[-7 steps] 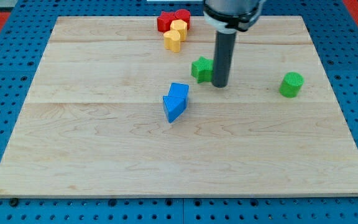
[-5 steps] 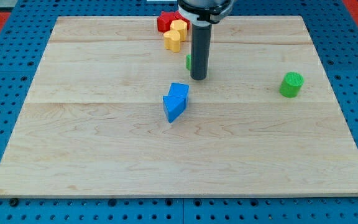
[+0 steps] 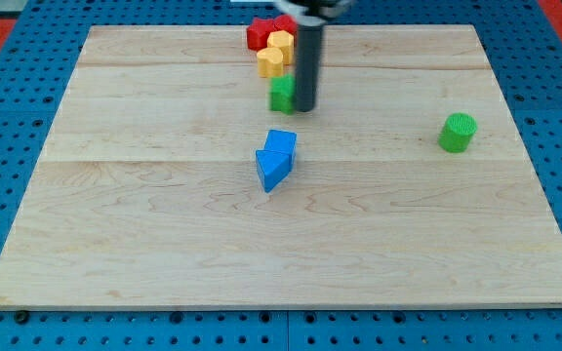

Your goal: Slide the green star to the top left

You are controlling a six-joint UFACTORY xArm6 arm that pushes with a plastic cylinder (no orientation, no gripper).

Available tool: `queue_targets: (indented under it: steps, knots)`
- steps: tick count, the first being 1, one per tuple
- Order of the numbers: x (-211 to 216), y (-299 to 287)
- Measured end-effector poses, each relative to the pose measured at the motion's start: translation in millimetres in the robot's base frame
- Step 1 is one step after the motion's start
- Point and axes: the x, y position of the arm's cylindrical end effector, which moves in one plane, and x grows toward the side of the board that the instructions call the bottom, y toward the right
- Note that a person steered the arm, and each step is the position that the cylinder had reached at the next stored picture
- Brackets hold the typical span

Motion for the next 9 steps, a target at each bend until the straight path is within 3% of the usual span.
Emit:
queue_targets:
  steps: [1, 4, 5, 6, 7, 9]
  knots:
    - [-26, -79]
    - [-49, -25]
    - [-85, -40]
    - [-99, -92]
    - [-99, -150]
    - [-53, -126]
